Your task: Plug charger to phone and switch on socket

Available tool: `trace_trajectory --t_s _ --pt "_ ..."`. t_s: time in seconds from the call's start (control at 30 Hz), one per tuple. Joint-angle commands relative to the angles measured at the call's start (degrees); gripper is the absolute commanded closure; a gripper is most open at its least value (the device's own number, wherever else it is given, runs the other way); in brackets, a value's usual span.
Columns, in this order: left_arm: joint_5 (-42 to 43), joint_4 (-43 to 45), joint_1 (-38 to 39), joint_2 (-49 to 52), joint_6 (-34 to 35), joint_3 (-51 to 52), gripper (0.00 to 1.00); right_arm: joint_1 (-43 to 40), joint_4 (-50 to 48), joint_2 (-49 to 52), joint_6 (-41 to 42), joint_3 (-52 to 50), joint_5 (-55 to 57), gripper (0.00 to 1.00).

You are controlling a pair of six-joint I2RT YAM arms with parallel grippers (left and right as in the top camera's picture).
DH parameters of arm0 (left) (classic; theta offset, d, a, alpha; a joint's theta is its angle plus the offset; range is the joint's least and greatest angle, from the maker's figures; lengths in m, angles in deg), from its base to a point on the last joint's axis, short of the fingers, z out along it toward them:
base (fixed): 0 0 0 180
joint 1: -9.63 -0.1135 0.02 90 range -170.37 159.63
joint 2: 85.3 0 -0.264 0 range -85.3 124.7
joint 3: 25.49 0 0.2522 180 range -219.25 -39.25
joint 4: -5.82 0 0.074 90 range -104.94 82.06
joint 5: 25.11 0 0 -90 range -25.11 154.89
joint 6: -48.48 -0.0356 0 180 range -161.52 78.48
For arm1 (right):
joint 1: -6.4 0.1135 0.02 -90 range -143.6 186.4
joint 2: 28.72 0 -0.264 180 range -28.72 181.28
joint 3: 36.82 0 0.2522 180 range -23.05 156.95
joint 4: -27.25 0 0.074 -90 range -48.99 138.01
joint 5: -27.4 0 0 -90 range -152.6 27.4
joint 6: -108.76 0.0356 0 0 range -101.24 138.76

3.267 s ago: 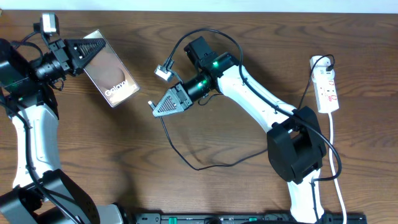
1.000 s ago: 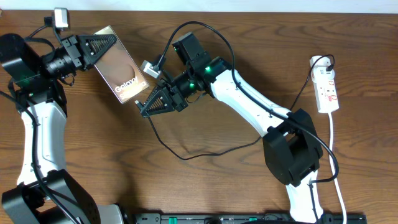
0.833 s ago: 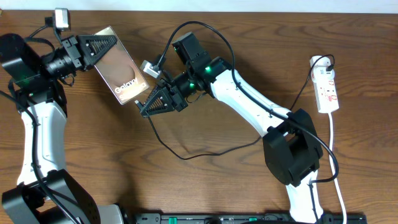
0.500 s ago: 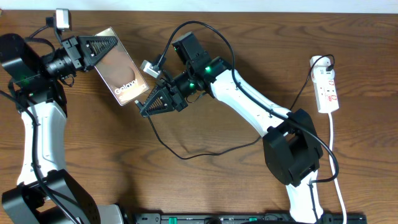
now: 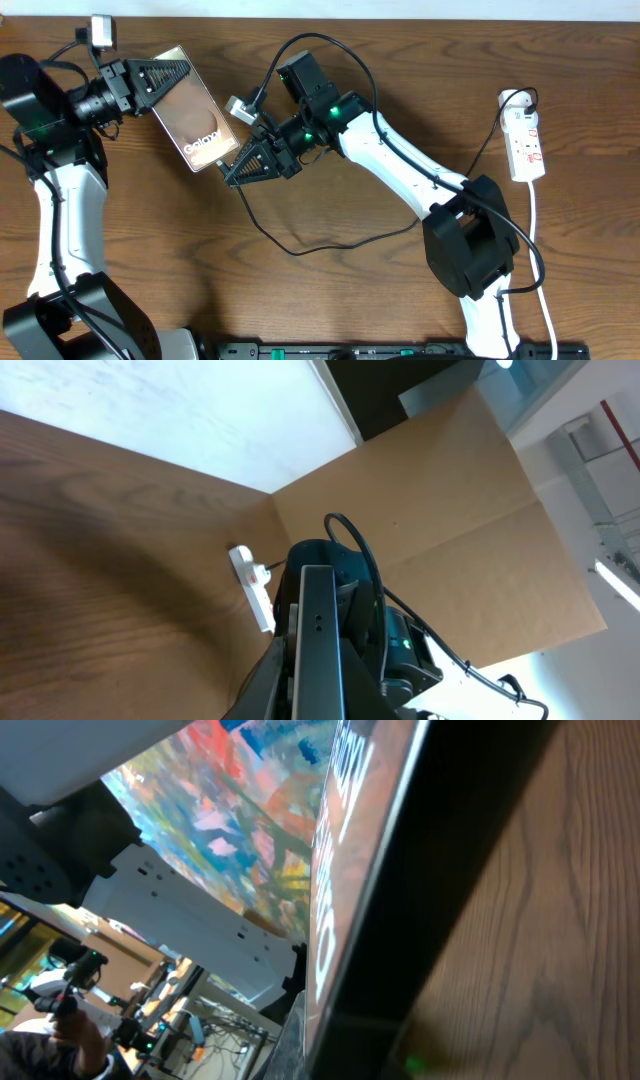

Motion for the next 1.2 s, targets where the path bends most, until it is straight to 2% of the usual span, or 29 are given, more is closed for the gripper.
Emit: trace_trajectory --t_s 0.0,1.17 --pt "1.6 0.3 0.2 -0.3 0.3 -0.5 0.93 0.3 -0.2 0.0 -1.2 1.0 -1.4 0.99" --pt "1.6 0.3 2.2 -0.3 -0.8 -0.5 0.92 -1.2 -0.2 0.0 -0.7 1.0 -1.0 0.99"
